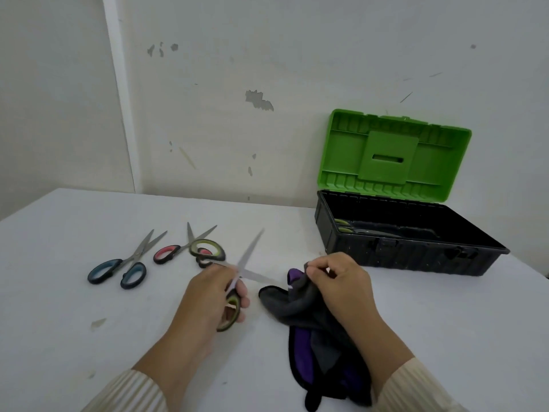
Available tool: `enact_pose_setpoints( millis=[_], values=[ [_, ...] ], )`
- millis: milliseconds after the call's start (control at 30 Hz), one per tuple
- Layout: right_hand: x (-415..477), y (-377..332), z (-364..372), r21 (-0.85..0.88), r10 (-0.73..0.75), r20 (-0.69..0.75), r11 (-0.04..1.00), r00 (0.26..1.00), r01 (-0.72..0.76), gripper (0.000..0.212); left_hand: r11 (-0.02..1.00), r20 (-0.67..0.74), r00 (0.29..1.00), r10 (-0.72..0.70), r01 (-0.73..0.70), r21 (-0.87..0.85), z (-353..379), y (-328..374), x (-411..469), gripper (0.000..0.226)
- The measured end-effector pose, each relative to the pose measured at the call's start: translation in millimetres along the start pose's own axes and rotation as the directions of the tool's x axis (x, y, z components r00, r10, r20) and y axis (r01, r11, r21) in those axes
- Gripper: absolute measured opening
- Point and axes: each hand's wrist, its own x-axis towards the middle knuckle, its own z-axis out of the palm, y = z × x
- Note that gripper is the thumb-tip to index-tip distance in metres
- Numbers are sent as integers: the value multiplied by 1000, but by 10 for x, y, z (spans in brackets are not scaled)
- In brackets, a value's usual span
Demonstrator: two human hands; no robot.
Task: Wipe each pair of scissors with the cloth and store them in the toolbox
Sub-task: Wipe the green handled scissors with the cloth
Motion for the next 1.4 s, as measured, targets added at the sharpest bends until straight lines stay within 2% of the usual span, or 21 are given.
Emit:
enact_pose_setpoints(
  millis=[100, 167, 233, 267, 367, 467, 533, 633, 800, 867, 1033, 1400],
  values=[
    [-76, -158, 74, -11, -68, 78, 998, 995, 69, 21, 934, -67, 997, -47, 20, -357, -80, 16, 111, 22],
    [-147, -306, 163, -16, -122, 130, 992, 984, 125, 31, 887, -68, 995, -76, 36, -460, -67, 19, 117, 19],
    [-237, -454, 260, 9, -172, 223, 985, 959, 175, 44, 859, -56, 994, -91, 50, -509, -5, 4, 66, 21],
    [-279, -515, 307, 57, -177, 281, 984, 943, 168, 43, 854, -40, 995, -90, 56, -518, 37, -12, 30, 22],
    [-346, -604, 380, 282, -116, 454, 959, 883, -19, 25, 883, 28, 998, -63, 69, -464, 148, -76, -58, 28],
    [-309, -567, 291, 328, 23, 524, 917, 851, -226, 20, 909, 68, 998, -16, 42, -416, 161, -61, -58, 26],
    [-249, -535, 166, 315, 85, 529, 904, 844, -289, 21, 886, 47, 999, 4, 18, -463, 87, 0, -12, 18],
    [-175, -492, 20, 246, 107, 533, 930, 839, -275, 19, 904, 52, 998, 44, -18, -428, -53, 74, 55, 10],
    [-127, -433, -55, 205, 142, 475, 942, 868, -266, 17, 994, 133, 988, 83, -73, -80, -64, 38, 31, 19],
    [-119, -420, -74, 223, 157, 454, 933, 877, -282, 20, 996, 190, 978, 85, -84, -17, -24, -2, -9, 18],
    [-145, -435, -60, 282, 168, 412, 911, 895, -301, 29, 999, 238, 970, 43, -38, -25, 48, -60, -82, 14],
    [-238, -436, 158, 340, 233, 375, 866, 897, -367, 23, 999, 198, 979, 39, -45, 25, 133, -119, -178, 16]
  ],
)
